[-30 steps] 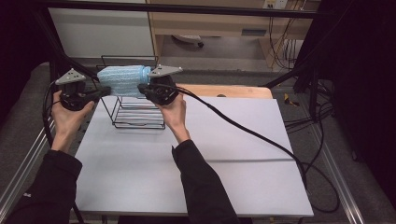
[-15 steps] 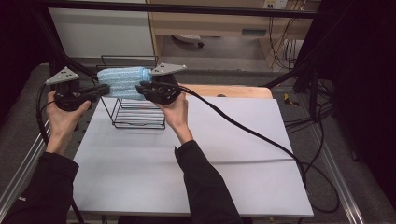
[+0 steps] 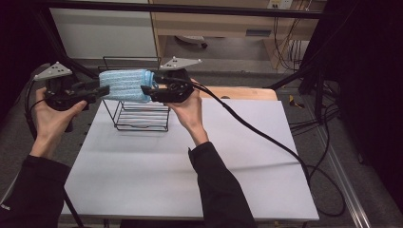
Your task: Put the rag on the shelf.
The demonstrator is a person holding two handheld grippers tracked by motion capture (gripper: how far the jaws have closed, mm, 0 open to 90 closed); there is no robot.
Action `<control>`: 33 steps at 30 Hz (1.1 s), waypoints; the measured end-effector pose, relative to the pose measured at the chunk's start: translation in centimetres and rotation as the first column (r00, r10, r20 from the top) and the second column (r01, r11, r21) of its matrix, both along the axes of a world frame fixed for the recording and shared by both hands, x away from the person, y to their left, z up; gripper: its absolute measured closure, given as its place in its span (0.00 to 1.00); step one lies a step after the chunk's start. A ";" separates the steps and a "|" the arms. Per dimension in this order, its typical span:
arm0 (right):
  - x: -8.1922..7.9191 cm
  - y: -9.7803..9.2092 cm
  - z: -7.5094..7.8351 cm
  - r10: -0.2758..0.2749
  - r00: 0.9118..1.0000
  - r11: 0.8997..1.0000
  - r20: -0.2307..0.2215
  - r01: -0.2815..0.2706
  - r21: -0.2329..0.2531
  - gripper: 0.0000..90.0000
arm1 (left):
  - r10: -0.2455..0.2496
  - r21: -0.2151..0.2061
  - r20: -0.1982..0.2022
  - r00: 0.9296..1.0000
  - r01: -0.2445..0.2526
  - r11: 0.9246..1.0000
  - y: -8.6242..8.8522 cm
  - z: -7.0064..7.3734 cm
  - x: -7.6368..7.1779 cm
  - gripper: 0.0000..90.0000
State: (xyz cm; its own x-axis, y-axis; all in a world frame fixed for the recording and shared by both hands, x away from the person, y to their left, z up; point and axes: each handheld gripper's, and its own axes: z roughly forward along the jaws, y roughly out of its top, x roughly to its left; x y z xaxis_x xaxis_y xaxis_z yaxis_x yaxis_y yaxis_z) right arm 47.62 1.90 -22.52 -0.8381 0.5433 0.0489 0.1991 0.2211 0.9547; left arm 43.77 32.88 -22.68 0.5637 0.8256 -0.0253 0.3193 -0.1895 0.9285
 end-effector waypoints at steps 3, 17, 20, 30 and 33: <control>-0.4 -0.9 0.2 -0.013 0.999 1.000 -0.035 0.013 -0.013 0.31 | -0.004 0.017 -0.011 1.000 0.005 1.000 0.1 -0.2 -0.3 0.45; -2.4 -7.9 -1.1 -0.033 0.997 0.999 -0.068 0.031 -0.038 0.05 | -0.029 0.067 -0.075 0.997 0.034 0.997 0.1 -3.4 -2.4 0.24; -2.9 -9.5 -1.8 -0.036 0.996 0.999 -0.083 0.034 -0.029 0.04 | -0.033 0.067 -0.080 0.996 0.039 0.997 -0.1 -4.3 -2.9 0.23; -4.6 -15.3 -5.7 -0.091 0.988 0.996 -0.123 0.089 -0.022 0.02 | -0.057 0.080 -0.105 0.993 0.066 0.995 -2.2 -8.2 -4.1 0.13; -5.1 -16.6 -7.3 -0.101 0.985 0.995 -0.139 0.099 -0.020 0.01 | -0.067 0.087 -0.120 0.990 0.078 0.993 -3.2 -9.8 -4.3 0.10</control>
State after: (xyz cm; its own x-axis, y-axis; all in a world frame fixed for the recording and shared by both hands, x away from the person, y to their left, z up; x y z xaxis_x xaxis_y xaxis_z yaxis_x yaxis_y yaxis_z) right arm 42.51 -14.69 -29.78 -0.7650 0.6253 0.1540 0.3522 0.2060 0.9130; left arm 39.46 29.65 -32.52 0.6200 0.7843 -0.0210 0.4067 -0.2984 0.8635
